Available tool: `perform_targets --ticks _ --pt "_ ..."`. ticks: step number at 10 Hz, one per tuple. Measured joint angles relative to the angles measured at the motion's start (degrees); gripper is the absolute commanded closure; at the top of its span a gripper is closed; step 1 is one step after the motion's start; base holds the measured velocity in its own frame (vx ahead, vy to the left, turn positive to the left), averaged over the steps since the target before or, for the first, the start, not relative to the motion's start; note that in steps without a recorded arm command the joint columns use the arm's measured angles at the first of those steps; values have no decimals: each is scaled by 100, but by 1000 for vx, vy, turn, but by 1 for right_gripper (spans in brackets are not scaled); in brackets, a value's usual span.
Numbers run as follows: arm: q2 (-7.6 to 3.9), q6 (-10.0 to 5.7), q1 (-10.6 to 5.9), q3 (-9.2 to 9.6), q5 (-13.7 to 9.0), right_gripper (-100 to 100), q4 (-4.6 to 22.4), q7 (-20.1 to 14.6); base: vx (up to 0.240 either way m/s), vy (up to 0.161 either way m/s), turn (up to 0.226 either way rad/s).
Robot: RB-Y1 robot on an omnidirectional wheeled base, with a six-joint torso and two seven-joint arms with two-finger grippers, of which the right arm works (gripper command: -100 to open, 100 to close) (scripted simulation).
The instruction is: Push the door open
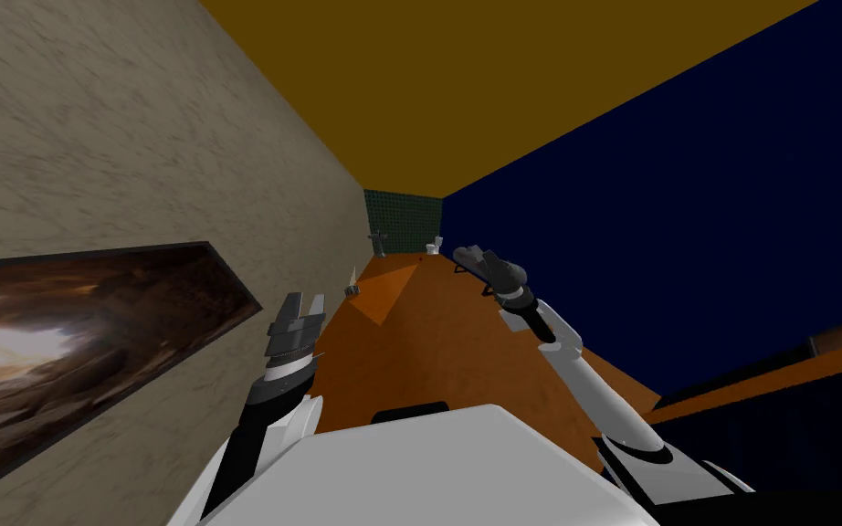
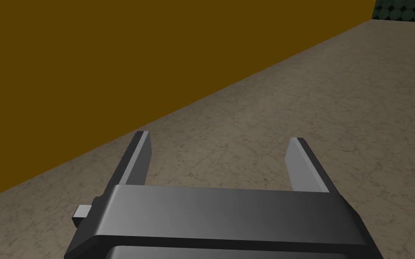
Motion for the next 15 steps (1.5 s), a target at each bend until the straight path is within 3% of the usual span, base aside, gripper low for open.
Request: perform_targets --ticks 4,15 --pt "-524 -152 -478 -161 22 -100 137 -47 139 -78 322" --pt "-1733 -579 -1484 -659 36 -100 504 -221 102 -106 299"
